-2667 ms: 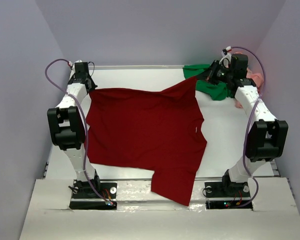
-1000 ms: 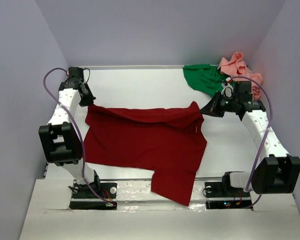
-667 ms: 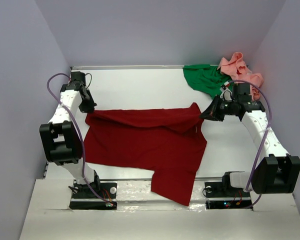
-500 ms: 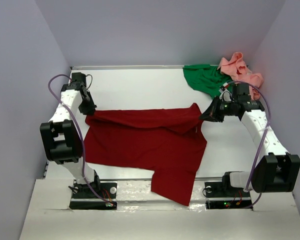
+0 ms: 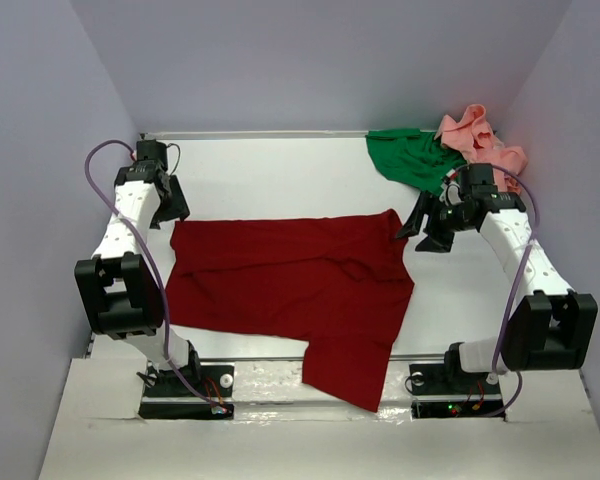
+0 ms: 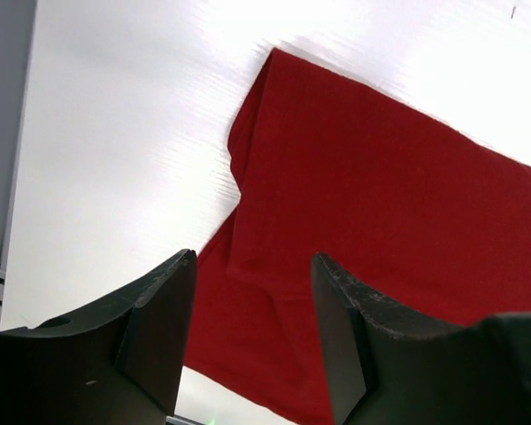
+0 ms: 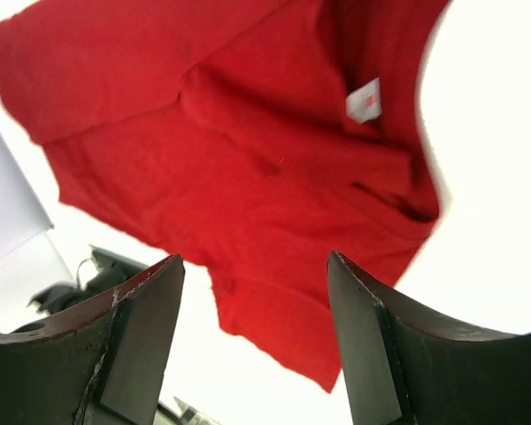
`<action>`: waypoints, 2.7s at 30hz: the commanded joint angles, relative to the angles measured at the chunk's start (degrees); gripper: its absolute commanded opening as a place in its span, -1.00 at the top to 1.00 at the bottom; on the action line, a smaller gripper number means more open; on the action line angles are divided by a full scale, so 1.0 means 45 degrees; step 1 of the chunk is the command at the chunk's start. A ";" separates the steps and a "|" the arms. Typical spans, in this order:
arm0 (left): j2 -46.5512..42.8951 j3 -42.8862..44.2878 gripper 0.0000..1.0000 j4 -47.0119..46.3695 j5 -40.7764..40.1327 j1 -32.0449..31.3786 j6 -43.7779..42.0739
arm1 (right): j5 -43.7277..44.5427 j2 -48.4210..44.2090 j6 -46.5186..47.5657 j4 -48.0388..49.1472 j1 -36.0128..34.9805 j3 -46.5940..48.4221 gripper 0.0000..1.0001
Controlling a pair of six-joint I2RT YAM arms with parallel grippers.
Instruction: Fold and stack the t-shirts
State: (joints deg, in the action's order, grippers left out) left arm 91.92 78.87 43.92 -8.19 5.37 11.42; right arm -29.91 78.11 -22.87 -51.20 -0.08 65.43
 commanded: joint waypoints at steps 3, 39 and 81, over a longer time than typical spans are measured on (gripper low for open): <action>0.0159 0.0774 -0.26 -0.0696 -0.0038 0.0155 -0.0195 | 0.1159 0.0493 0.0278 0.0263 0.0017 0.1163 -0.42; 0.2952 0.2513 -0.17 -0.1479 0.1546 0.1073 -0.0331 | -0.0150 0.7974 -0.0404 0.5420 -0.0763 0.3878 -0.25; 0.4262 0.1028 -0.06 -0.0913 0.3050 0.1542 -0.0468 | -0.0091 0.9166 -0.0620 0.5577 -0.1038 0.4894 1.00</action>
State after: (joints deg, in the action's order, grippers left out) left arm 113.51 83.37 37.85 7.42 12.08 10.11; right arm -30.39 119.52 -25.74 -27.81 -4.51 85.03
